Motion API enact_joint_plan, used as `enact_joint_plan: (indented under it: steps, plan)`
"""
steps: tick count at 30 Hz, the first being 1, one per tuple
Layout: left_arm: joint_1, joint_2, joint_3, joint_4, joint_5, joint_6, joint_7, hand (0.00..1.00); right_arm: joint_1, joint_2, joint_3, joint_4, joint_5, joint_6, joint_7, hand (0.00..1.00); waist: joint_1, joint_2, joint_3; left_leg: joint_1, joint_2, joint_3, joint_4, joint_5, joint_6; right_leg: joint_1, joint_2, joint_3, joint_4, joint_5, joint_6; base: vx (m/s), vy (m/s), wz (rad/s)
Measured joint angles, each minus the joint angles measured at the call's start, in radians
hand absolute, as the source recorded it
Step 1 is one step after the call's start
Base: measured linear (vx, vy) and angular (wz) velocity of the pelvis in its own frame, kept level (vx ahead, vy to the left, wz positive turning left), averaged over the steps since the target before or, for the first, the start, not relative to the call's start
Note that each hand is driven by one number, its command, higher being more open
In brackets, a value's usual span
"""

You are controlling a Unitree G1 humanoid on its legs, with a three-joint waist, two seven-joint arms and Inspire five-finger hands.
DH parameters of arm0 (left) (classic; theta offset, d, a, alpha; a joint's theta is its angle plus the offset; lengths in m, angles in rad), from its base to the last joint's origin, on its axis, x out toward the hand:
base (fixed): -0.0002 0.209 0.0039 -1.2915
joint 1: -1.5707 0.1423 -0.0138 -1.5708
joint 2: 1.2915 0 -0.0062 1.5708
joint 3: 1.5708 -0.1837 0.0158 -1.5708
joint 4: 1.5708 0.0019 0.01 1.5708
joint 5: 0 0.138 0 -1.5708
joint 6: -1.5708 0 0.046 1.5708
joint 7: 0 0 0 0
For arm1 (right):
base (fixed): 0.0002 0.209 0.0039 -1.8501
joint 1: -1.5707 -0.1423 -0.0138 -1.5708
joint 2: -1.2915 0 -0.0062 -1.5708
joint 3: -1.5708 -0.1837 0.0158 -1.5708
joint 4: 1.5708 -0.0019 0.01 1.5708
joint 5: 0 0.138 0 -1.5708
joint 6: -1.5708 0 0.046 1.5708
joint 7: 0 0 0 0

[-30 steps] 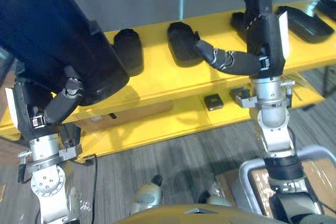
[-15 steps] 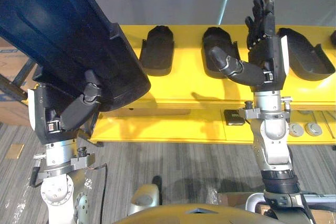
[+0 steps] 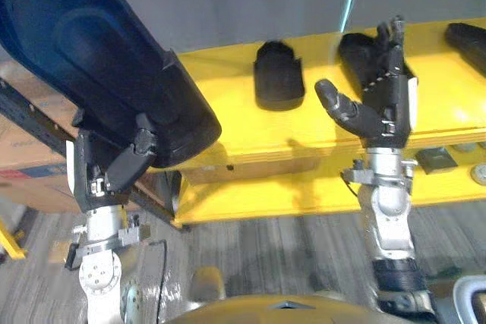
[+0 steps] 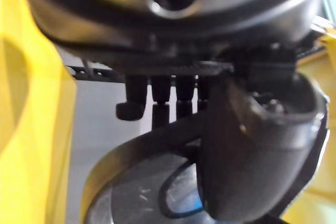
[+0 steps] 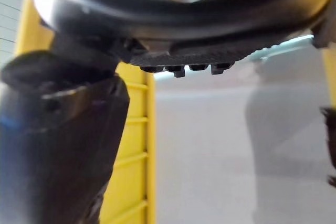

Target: Walk over and take three plastic housings, then place them on the shelf

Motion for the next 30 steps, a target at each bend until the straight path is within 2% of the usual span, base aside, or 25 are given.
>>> enact_joint_plan:
  steps: [1, 2, 3, 4, 5, 6, 8, 9, 10, 11, 15, 18, 21, 24, 25, 29, 30]
  plan:
    - [0.0, 0.013, -0.009, 0.001, -0.016, 0.033, -0.014, 0.0, 0.018, 0.023, 0.012, 0.0, 0.001, 0.0, 0.001, 1.0, 0.003, -0.006, -0.003, 0.016, -0.006, 0.005, -0.006, -0.01, 0.02, -0.01, -0.002, -0.014, 0.0, 0.118, -0.017, 0.05, 0.531, -0.15]
    - [0.0, 0.051, -0.004, 0.002, -0.017, 0.056, -0.033, 0.0, 0.023, 0.06, 0.029, -0.001, -0.002, 0.0, 0.003, 1.0, 0.018, -0.005, 0.0, 0.063, -0.002, 0.039, -0.072, 0.005, 0.051, -0.05, -0.002, -0.038, 0.053, 0.165, -0.018, 0.05, 0.423, -0.2]
    - [0.0, 0.06, -0.003, 0.003, -0.017, 0.059, -0.037, 0.0, 0.023, 0.064, 0.034, -0.002, -0.003, 0.0, 0.005, 1.0, 0.017, -0.009, -0.002, 0.073, -0.001, 0.046, -0.092, 0.013, 0.057, -0.059, 0.004, -0.047, 0.082, 0.145, -0.024, 0.08, 0.217, -0.18]
    - [-0.002, 0.085, 0.007, 0.003, -0.018, 0.064, -0.049, 0.0, 0.023, 0.062, 0.046, -0.012, -0.024, -0.001, 0.012, 1.0, 0.008, -0.015, -0.006, 0.111, -0.009, 0.051, -0.173, 0.054, 0.072, -0.091, 0.051, -0.064, 0.171, 0.017, -0.054, 0.08, 0.043, 0.12]
    - [-0.016, 0.103, 0.012, 0.002, -0.039, 0.063, -0.072, 0.0, 0.028, 0.043, 0.047, -0.057, -0.045, -0.001, 0.013, 1.0, 0.002, -0.011, -0.009, 0.133, -0.015, 0.049, -0.259, 0.1, 0.08, -0.114, 0.146, -0.088, 0.212, -0.103, -0.05, 0.09, 0.056, 0.17]
    - [-0.022, 0.107, 0.015, 0.002, -0.053, 0.062, -0.079, 0.0, 0.029, 0.039, 0.047, -0.081, -0.048, -0.002, 0.009, 1.0, 0.0, -0.011, -0.009, 0.136, -0.021, 0.049, -0.285, 0.115, 0.08, -0.12, 0.178, -0.106, 0.203, -0.142, -0.061, 0.05, 0.066, 0.12]
    - [-0.032, 0.103, 0.015, 0.002, -0.065, 0.064, -0.079, 0.0, 0.029, 0.027, 0.046, -0.135, -0.082, -0.008, -0.006, 1.0, -0.002, -0.01, -0.011, 0.13, -0.038, 0.059, -0.323, 0.136, 0.08, -0.112, 0.239, -0.134, 0.103, -0.18, -0.107, 0.01, 0.05, -0.07]
    - [-0.036, 0.104, 0.014, 0.002, -0.063, 0.068, -0.076, 0.0, 0.032, 0.019, 0.046, -0.149, -0.082, -0.011, -0.009, 1.0, -0.004, -0.013, -0.014, 0.121, -0.046, 0.062, -0.333, 0.143, 0.079, -0.093, 0.253, -0.128, 0.03, -0.178, -0.105, 0.0, 0.0, 0.0]
    - [-0.046, 0.102, 0.003, 0.002, -0.054, 0.08, -0.062, 0.0, 0.034, 0.011, 0.039, -0.153, -0.082, -0.011, -0.013, 1.0, -0.017, -0.016, -0.018, 0.107, -0.053, 0.058, -0.346, 0.158, 0.076, -0.069, 0.275, -0.121, -0.055, -0.163, -0.084, -0.03, -0.033, 0.12]
    - [-0.05, 0.1, -0.019, 0.002, -0.053, 0.092, -0.061, 0.0, 0.043, 0.007, 0.02, -0.153, -0.081, -0.01, -0.018, 1.0, -0.02, -0.001, -0.016, 0.103, -0.055, 0.051, -0.367, 0.177, 0.073, -0.062, 0.293, -0.126, -0.099, -0.138, -0.092, -0.03, -0.052, 0.17]
    - [-0.048, 0.1, -0.064, 0.002, -0.048, 0.13, -0.086, 0.0, 0.061, -0.009, -0.029, -0.143, -0.08, 0.006, -0.063, 1.0, -0.038, 0.03, -0.026, 0.125, -0.054, 0.046, -0.448, 0.224, 0.063, -0.062, 0.304, -0.136, -0.115, -0.127, -0.091, 0.0, -0.03, 0.11]
    - [-0.066, 0.103, -0.071, 0.002, -0.017, 0.154, -0.071, 0.0, 0.062, -0.046, -0.065, -0.142, -0.081, 0.006, -0.1, 1.0, -0.047, 0.037, -0.031, 0.15, -0.056, 0.059, -0.494, 0.245, 0.062, -0.063, 0.305, -0.127, -0.114, -0.127, -0.091, 0.02, -0.016, -0.08]
    - [-0.11, 0.128, -0.054, 0.009, 0.028, 0.247, -0.018, 0.0, 0.064, -0.051, -0.086, -0.144, -0.085, 0.013, -0.136, 1.0, -0.047, 0.039, -0.033, 0.175, -0.059, 0.076, -0.535, 0.264, 0.062, -0.071, 0.305, -0.109, -0.113, -0.126, -0.091, 0.0, 0.0, -0.12]
    - [-0.137, 0.159, -0.005, 0.066, 0.035, 0.334, 0.006, 0.0, 0.098, -0.052, -0.107, -0.148, -0.227, 0.048, -0.169, 1.0, -0.063, 0.043, -0.036, 0.199, -0.061, 0.086, -0.578, 0.284, 0.061, -0.072, 0.306, -0.102, -0.113, -0.127, -0.091, 0.0, -0.002, -0.1]
    - [-0.139, 0.176, 0.026, 0.099, 0.035, 0.376, 0.021, 0.0, 0.125, -0.061, -0.114, -0.158, -0.309, 0.076, -0.172, 1.0, -0.072, 0.044, -0.035, 0.211, -0.061, 0.096, -0.593, 0.289, 0.06, -0.074, 0.307, -0.092, -0.114, -0.127, -0.091, 0.0, 0.0, -0.18]
    - [-0.169, 0.243, 0.063, 0.192, 0.072, 0.455, 0.033, 0.0, 0.214, -0.07, -0.132, -0.166, -0.313, 0.102, -0.133, 1.0, -0.075, 0.05, -0.036, 0.233, -0.061, 0.123, -0.611, 0.292, 0.059, -0.081, 0.309, -0.065, -0.113, -0.127, -0.092, -0.01, 0.006, -0.19]
    - [-0.172, 0.25, 0.064, 0.197, 0.073, 0.459, 0.033, 0.0, 0.217, -0.07, -0.132, -0.166, -0.313, 0.103, -0.127, 1.0, -0.076, 0.05, -0.035, 0.233, -0.061, 0.126, -0.611, 0.292, 0.059, -0.083, 0.309, -0.063, -0.112, -0.127, -0.092, -0.02, 0.011, -0.17]
